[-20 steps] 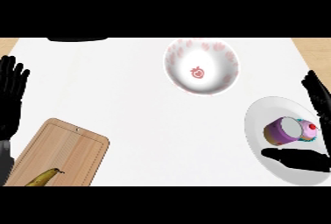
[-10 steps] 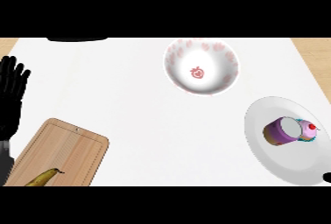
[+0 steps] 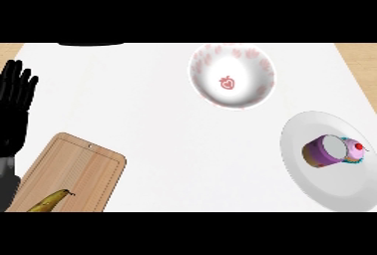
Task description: Pick the cupcake from the plate and place it in the bowl
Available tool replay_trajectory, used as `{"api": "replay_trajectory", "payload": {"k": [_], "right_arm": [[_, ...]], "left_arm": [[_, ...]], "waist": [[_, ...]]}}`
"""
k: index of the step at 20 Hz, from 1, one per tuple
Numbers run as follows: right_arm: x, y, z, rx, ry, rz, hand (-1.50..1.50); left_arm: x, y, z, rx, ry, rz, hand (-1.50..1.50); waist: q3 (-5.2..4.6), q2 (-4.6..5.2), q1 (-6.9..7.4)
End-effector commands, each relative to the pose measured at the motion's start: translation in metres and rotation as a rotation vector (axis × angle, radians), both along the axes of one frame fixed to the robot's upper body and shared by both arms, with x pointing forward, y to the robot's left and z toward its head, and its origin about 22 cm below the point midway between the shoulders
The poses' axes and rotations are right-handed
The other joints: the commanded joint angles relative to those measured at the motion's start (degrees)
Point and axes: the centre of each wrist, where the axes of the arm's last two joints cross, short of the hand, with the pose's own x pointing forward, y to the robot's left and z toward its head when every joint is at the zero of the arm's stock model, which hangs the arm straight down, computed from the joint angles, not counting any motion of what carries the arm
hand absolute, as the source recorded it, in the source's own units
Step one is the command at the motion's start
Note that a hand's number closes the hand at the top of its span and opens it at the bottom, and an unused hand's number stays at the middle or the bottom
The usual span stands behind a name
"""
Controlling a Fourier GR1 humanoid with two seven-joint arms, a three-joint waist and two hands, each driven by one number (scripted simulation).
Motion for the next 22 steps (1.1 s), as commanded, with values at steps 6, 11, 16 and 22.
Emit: {"api": "replay_trajectory", "payload": {"k": [6,11,16,22], "right_arm": [[-0.006,0.000,-0.001,-0.077,0.106,-0.042,-1.50],[0.004,-0.013,-0.034,-0.060,0.140,-0.035,-1.50],[0.029,-0.021,-0.065,-0.052,0.175,-0.065,-1.50],[0.042,-0.042,-0.079,-0.046,0.177,-0.096,-1.50]], "left_arm": [[0.008,-0.006,0.007,0.007,-0.019,-0.013,0.00],[0.017,-0.003,-0.019,0.004,-0.008,-0.021,0.00],[0.002,-0.008,-0.013,0.003,-0.007,-0.021,0.00],[0.014,-0.004,-0.008,-0.001,0.006,-0.035,0.00]], "waist": [[0.09,0.17,1.03],[0.09,0.32,1.04],[0.11,0.36,1.78],[0.10,0.34,1.42]]}}
